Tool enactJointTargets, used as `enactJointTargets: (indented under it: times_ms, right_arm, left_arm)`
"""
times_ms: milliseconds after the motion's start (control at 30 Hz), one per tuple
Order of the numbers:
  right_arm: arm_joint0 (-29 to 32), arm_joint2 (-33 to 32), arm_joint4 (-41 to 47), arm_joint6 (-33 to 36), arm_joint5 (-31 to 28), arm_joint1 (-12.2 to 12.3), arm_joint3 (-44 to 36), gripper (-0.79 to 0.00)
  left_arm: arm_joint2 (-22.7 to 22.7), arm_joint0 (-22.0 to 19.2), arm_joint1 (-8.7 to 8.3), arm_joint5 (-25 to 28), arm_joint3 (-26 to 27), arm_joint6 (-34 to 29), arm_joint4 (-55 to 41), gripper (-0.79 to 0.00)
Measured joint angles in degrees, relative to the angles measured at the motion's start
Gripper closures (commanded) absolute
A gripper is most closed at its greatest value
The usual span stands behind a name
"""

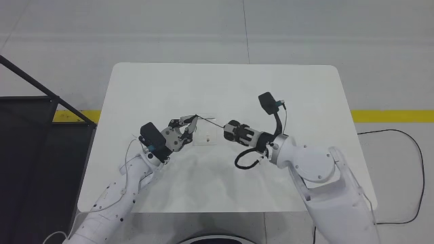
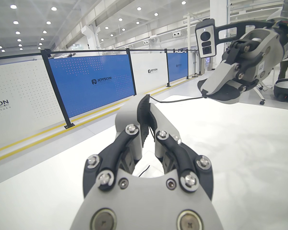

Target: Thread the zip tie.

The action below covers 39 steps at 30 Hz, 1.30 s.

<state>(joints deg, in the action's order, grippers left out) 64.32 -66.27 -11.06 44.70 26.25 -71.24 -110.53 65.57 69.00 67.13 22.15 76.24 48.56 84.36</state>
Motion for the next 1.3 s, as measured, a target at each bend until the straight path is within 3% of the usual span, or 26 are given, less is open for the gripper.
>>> enactJointTargets:
  times_ms: [667,1300]
  right_arm:
    - [1.39,-0.36,6.15,-4.56,-5.03,-0.14,0.46,0.0]
    - [3.5,-1.72,5.5,-1.76,-5.06,0.83,-1.55,0.0]
  left_arm:
    - [0.0,0.0,0.0,0.0,0.0,0.0,0.0,0.0]
    - [1.12,1.47,0.14,-1.45,2.22,-0.94,-1.82,0.0]
